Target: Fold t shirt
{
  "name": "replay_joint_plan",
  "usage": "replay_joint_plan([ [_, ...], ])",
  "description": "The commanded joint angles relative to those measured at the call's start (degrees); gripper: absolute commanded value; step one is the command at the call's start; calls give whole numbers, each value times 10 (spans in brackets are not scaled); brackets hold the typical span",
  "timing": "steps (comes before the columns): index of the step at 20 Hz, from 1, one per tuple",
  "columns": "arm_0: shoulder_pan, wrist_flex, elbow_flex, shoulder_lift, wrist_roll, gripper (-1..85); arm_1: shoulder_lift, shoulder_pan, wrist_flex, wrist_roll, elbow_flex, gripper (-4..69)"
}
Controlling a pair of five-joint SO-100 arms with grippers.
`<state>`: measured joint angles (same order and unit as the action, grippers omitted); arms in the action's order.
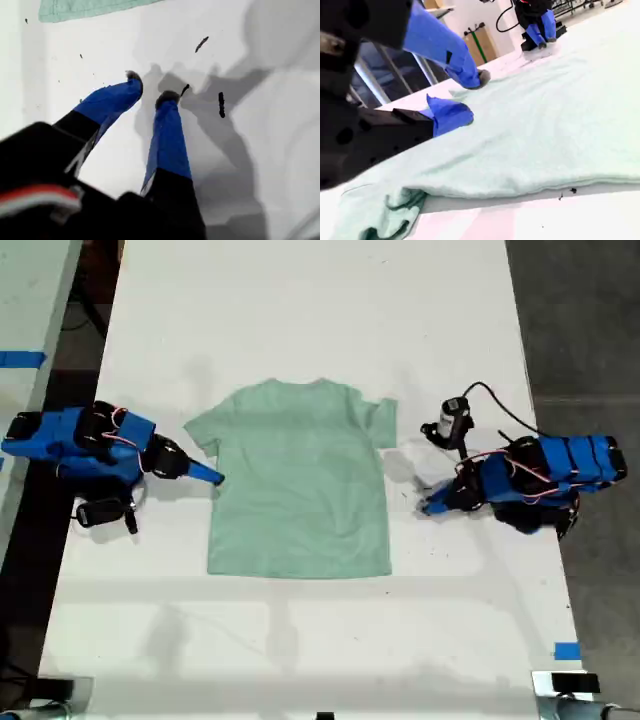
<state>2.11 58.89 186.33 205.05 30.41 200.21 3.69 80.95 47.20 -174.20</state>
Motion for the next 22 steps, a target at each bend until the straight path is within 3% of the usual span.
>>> replay_joint_plan([
  [1,62,-11,23,7,-58,65,5,-11,-19,-344,-27,49],
  [3,54,-10,22,6,-265,124,4,30,-14,-359,-25,29],
  [4,20,-19,22,9,-274,134,5,32,-26,-410,-30,47],
  [5,-19,-47,22,9,-214,57,5,8,-48,-382,-32,5],
  [6,-41,-68,22,11,-212,0,5,-13,-67,-359,-20,8],
  [8,25,-60,22,11,-218,46,4,-59,-54,-311,54,12],
  [10,47,-112,22,11,-176,6,-70,-133,-4,-258,200,12],
  [13,261,-117,15,11,-59,-3,-361,-286,34,-149,451,83],
  [16,396,-95,21,11,-35,-3,-581,-421,-16,-42,577,123],
  [20,354,-91,21,11,-42,-3,-867,-531,-60,32,717,231],
  [22,356,-91,21,11,-42,-3,-984,-562,-76,46,788,242],
])
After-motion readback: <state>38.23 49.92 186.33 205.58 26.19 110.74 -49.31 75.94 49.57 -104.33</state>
